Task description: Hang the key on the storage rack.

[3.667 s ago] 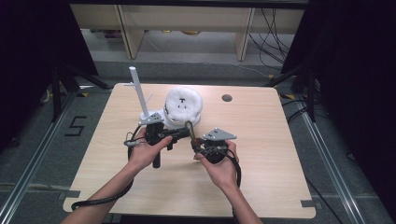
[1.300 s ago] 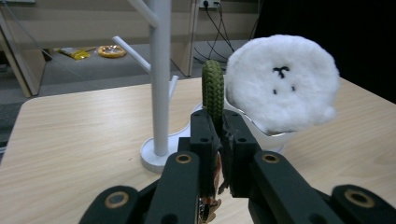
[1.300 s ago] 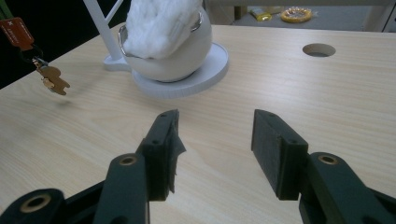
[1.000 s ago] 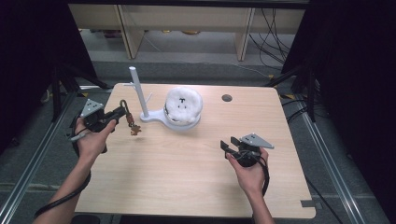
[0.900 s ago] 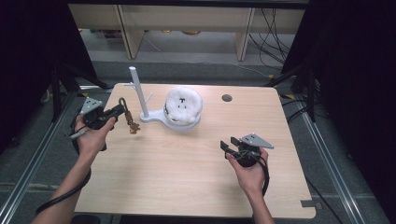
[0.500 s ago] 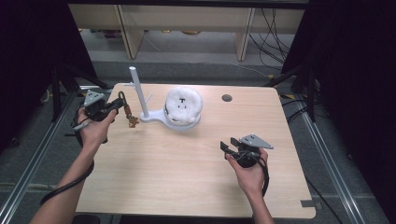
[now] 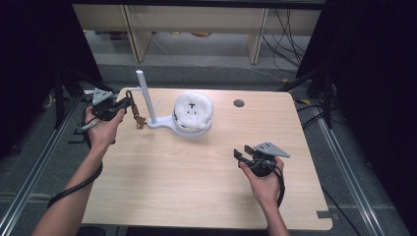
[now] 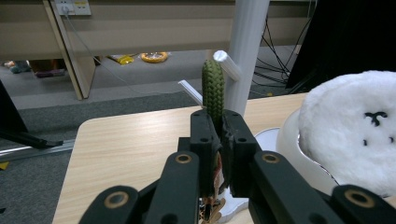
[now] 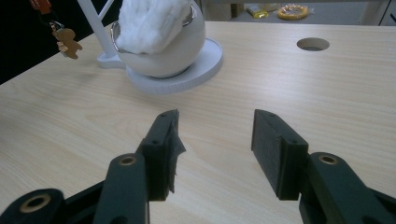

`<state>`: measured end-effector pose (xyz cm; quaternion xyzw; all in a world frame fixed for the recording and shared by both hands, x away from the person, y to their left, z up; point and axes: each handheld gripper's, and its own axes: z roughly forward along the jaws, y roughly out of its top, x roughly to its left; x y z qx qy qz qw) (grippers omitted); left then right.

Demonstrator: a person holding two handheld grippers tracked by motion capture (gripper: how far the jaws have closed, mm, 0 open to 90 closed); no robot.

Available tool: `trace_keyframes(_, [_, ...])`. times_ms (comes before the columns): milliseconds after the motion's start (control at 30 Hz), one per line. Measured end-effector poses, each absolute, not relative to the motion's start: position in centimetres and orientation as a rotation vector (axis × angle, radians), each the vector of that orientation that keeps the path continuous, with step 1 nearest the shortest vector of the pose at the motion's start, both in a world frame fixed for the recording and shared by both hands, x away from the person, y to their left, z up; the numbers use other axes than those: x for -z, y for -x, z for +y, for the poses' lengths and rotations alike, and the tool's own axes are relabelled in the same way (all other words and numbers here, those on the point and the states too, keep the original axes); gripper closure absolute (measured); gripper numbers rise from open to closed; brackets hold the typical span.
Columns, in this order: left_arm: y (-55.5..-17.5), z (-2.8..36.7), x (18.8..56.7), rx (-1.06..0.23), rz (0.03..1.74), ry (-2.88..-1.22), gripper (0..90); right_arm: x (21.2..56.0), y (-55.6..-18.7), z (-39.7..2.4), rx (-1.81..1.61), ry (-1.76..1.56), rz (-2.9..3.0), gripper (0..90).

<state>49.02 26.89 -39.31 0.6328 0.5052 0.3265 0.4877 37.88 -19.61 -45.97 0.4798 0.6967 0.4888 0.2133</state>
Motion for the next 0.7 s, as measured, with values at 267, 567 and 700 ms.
trace_keyframes(267, [-49.2,26.8,39.0,-0.816,1.227,-1.531,83.8,46.0,-37.9,-19.7,-1.356,-1.329,1.931,52.1])
trace_keyframes(567, [-49.4,25.9,38.5,-0.852,1.223,-1.552,83.7,45.9,-37.6,-19.5,-1.364,-1.38,1.928,52.0])
trace_keyframes(700, [-49.4,25.4,38.6,-0.865,1.22,-1.57,83.5,45.8,-37.5,-19.5,-1.348,-1.42,1.929,52.0])
